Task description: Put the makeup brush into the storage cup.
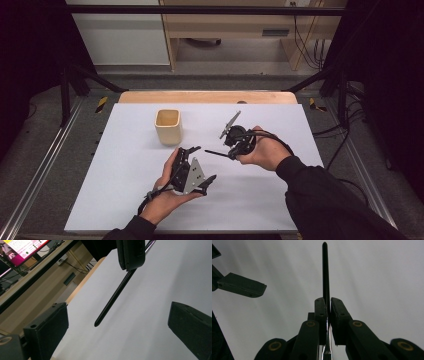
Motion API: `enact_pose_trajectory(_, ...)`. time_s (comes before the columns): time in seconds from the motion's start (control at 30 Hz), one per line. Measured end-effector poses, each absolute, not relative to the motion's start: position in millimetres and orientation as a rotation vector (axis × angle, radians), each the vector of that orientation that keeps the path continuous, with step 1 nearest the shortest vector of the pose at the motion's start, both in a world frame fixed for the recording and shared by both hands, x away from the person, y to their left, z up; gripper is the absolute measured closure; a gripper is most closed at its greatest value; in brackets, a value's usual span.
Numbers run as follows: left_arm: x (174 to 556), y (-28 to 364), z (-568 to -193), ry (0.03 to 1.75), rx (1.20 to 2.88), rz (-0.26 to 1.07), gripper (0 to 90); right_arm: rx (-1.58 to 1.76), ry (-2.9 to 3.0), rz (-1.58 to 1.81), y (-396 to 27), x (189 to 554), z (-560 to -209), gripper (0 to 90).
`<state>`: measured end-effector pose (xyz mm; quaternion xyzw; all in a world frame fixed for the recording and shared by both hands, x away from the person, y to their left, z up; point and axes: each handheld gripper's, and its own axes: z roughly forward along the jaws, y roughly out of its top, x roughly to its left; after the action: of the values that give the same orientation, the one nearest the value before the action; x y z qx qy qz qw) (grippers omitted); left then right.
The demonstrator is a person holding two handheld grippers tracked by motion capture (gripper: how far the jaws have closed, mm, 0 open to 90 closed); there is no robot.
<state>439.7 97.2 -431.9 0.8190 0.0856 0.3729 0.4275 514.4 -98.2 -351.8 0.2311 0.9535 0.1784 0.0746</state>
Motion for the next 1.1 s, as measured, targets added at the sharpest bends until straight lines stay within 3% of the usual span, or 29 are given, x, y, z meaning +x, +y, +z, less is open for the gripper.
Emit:
enact_pose_trajectory(0.67,444.9,83.6,-435.6,0.177,2.059,0.967,10.2,0.665,2.887,0.516,-93.1,514.2,-350.1,84.1)
enact_pose_trajectory(1.1,450.6,77.1,-442.6,0.117,2.080,1.039,31.1,0.658,2.905,0.512,-88.3,510.9,-348.3,84.1)
